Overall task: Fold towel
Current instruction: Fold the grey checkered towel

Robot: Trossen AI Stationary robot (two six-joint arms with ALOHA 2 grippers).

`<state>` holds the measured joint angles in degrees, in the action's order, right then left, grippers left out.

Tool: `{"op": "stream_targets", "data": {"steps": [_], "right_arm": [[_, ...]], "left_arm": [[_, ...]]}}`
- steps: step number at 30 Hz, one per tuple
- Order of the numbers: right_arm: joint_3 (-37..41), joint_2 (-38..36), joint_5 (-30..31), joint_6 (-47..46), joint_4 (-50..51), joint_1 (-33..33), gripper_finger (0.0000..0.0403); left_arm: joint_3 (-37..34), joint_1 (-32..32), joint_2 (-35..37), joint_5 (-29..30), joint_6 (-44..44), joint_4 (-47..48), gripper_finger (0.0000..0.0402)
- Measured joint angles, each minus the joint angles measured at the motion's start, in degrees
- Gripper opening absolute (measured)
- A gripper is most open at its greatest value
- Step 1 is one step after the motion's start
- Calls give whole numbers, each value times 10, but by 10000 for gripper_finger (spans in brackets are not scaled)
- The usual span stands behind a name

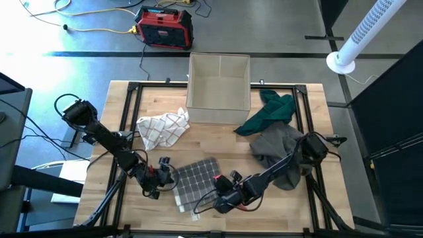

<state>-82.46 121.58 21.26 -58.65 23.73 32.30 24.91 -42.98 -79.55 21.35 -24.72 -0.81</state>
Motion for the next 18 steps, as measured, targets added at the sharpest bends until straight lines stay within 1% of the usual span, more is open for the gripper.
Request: {"op": "stream_targets", "data": {"steps": [3, 7, 18], "right_arm": [[-21, 0, -3, 4, 22, 5, 0], [-71, 0, 4, 22, 53, 7, 0], [-242, -2, 154, 59, 184, 38, 0]], "left_arm": [[0, 1, 0, 4, -1, 7, 0], [0, 2, 4, 3, -1, 1, 0], [53, 7, 35, 22, 44, -125, 0]]}}
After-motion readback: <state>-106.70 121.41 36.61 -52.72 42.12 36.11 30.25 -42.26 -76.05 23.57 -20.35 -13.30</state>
